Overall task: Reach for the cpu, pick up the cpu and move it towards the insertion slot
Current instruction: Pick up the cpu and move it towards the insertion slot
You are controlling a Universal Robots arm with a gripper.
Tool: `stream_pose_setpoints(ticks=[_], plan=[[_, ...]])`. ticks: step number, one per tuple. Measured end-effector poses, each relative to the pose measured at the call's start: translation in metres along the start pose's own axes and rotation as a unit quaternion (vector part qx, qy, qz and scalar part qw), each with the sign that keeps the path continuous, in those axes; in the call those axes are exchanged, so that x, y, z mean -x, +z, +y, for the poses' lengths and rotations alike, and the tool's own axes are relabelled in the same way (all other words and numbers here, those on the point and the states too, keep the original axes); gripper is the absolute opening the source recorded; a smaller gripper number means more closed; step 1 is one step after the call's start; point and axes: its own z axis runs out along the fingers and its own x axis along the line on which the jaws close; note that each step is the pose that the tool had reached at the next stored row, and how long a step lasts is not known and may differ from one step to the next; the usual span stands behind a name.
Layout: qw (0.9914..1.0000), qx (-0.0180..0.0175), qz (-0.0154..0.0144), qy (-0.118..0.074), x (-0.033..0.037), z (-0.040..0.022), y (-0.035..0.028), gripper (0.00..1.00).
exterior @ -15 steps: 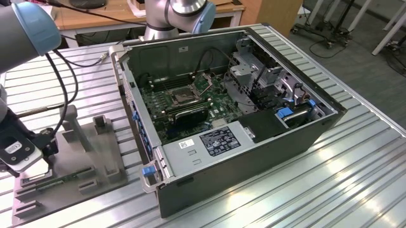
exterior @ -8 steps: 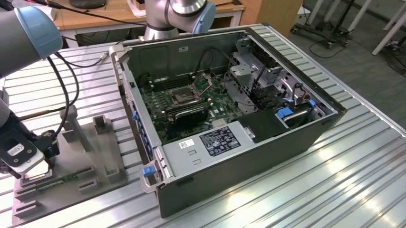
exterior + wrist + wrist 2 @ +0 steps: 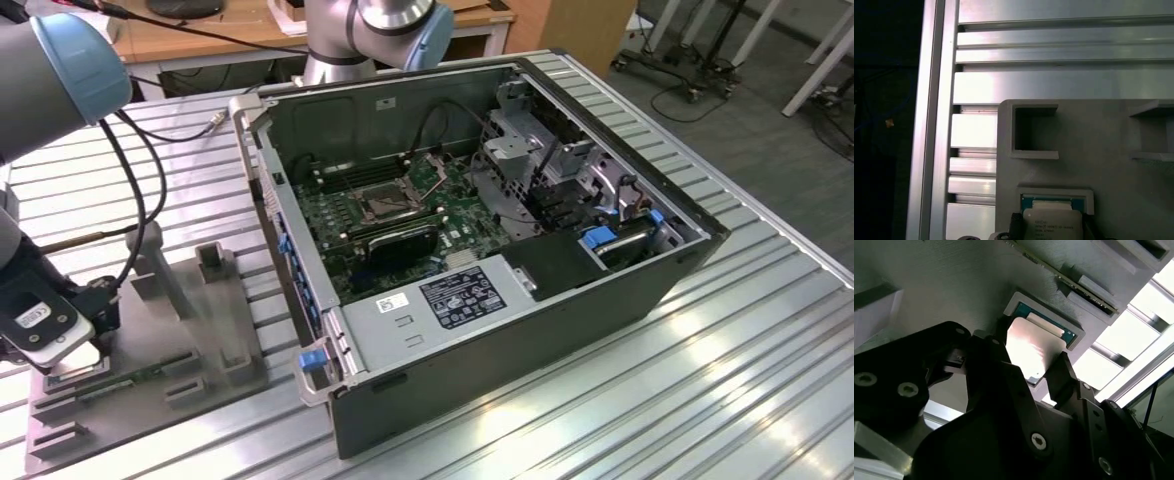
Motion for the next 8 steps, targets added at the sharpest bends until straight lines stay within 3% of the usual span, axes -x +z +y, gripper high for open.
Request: stream_pose_setpoints(ticks=[1,8], plan=[[1.00000,0.0000,0.0000,0.000,0.0000,0.0000,0.0000,0.54],[1.00000,0.0000,0.0000,0.000,0.0005,0.0000,-0.0001,0.54]])
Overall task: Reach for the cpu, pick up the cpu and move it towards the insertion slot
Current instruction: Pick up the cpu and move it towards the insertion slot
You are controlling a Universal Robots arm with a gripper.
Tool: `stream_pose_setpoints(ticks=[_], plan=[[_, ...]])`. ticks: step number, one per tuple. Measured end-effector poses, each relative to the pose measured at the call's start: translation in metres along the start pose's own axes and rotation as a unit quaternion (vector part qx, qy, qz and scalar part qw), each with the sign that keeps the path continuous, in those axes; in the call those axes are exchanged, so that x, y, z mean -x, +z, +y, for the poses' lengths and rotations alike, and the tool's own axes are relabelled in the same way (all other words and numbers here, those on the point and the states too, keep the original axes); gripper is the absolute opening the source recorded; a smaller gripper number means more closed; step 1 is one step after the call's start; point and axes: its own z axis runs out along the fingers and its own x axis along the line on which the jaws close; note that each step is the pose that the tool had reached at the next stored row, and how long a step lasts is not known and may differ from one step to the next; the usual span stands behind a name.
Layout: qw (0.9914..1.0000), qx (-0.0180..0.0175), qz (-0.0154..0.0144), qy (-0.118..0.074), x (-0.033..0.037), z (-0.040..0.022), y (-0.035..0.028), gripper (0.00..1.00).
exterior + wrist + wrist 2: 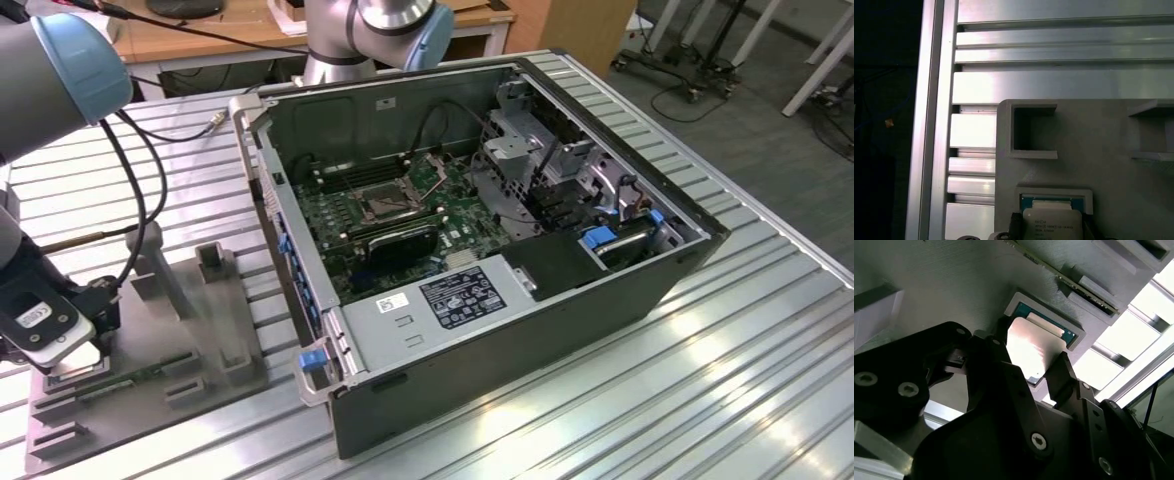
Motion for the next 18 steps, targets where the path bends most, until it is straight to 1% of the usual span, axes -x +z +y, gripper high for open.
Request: stream_pose_setpoints(ticks=[7,18], plan=[[1.00000,0.0001,0.0000,0.000,0.0000,0.0001,-0.0020,0.54],[1.00000,0.0001,0.0000,0.000,0.0000,0.0002,-0.0035,0.54]])
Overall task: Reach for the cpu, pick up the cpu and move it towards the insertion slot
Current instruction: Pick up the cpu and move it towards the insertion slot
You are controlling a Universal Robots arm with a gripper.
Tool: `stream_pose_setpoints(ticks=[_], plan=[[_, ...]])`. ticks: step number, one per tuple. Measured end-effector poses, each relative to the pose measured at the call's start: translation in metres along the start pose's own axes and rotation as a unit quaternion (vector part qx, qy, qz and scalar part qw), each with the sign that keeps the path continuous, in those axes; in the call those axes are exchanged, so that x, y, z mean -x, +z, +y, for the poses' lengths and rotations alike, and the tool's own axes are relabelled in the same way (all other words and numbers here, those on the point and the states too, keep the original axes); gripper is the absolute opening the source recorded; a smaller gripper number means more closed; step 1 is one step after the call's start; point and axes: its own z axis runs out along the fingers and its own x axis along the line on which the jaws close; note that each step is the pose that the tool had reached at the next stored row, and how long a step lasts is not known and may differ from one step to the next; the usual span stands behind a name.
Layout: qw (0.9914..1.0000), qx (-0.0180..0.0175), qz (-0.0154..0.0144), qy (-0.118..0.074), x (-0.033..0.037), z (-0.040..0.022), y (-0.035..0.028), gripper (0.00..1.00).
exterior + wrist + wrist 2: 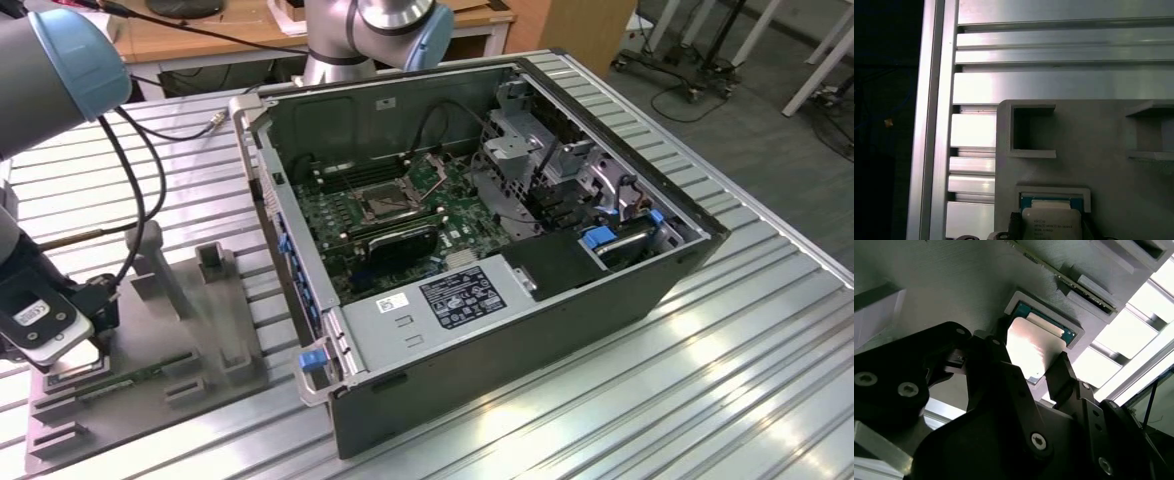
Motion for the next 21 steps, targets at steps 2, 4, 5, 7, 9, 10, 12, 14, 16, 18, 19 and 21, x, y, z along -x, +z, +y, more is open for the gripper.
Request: stream_pose_setpoints(ticks=[2,4,5,7,9,10,12,14,16,18,19,21], plan=[[1.00000,0.0000,0.0001,0.000,0.0000,0.0000,-0.0008,0.54],[1.00000,0.0000,0.0000,0.000,0.0000,0.0001,-0.0017,0.54],[1.00000,0.0000,0.0000,0.000,0.0000,0.0001,-0.0022,0.54],[1.00000,0.0000,0.0000,0.000,0.0000,0.0002,-0.0032,0.54],[1.00000,0.0001,0.0000,0.000,0.0000,0.0002,-0.0040,0.54],[1.00000,0.0001,0.0000,0.000,0.0000,0.0002,-0.0045,0.54],[1.00000,0.0003,0.0000,0.000,0.0000,0.0003,-0.0055,0.54],[1.00000,0.0004,-0.0001,0.000,0.0001,0.0003,-0.0062,0.54],[1.00000,0.0004,-0.0001,0.000,0.0001,0.0003,-0.0068,0.54],[1.00000,0.0005,-0.0001,0.000,0.0001,0.0003,-0.0068,0.54],[1.00000,0.0006,0.0000,0.000,0.0001,0.0003,-0.0069,0.54],[1.00000,0.0007,-0.0001,0.000,0.0001,0.0003,-0.0070,0.54]])
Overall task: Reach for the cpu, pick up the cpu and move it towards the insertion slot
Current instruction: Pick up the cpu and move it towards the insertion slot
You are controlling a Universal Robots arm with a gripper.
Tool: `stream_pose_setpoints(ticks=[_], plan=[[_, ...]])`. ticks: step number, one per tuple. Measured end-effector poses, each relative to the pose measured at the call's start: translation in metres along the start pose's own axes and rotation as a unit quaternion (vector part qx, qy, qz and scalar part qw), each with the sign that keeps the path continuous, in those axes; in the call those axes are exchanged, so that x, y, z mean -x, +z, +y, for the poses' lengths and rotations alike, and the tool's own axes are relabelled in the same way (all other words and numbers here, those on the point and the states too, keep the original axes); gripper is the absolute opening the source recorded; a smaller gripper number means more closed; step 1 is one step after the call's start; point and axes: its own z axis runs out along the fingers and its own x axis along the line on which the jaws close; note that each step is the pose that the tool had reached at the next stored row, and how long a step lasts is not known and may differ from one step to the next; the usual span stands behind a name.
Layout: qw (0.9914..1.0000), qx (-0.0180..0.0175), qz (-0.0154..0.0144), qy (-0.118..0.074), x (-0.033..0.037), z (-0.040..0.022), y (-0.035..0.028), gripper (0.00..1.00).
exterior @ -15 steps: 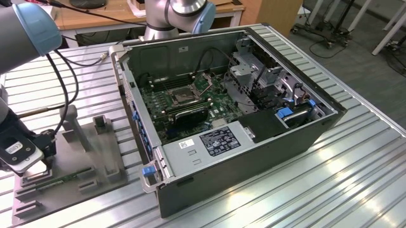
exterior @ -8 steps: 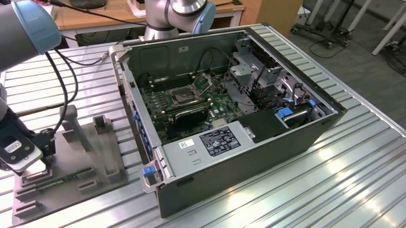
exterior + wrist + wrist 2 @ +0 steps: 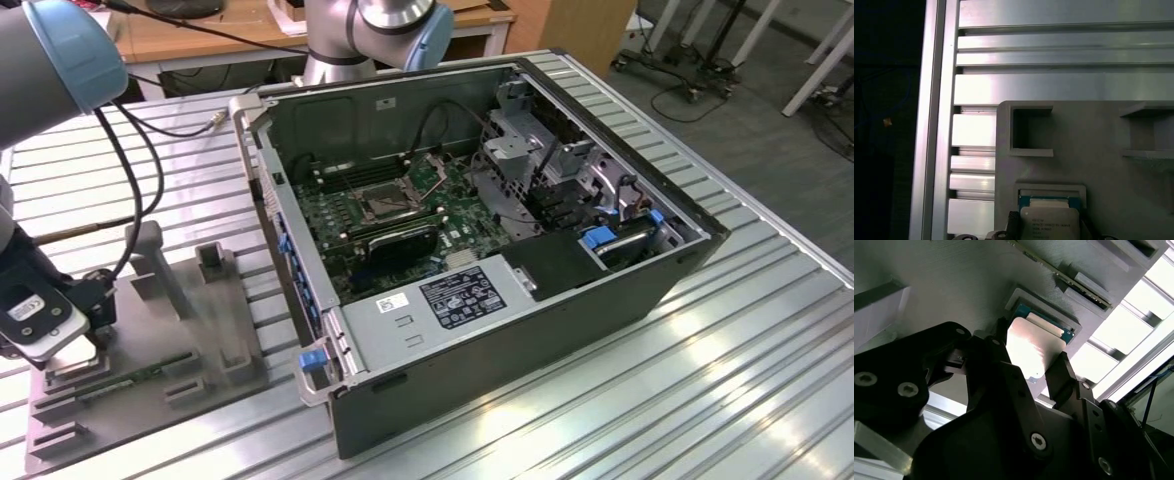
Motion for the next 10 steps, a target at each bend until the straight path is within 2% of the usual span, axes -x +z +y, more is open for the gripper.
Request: stream_pose_setpoints(ticks=[10], plan=[[1.00000,0.0000,0.0000,0.000,0.0000,0.0001,-0.0024,0.54]])
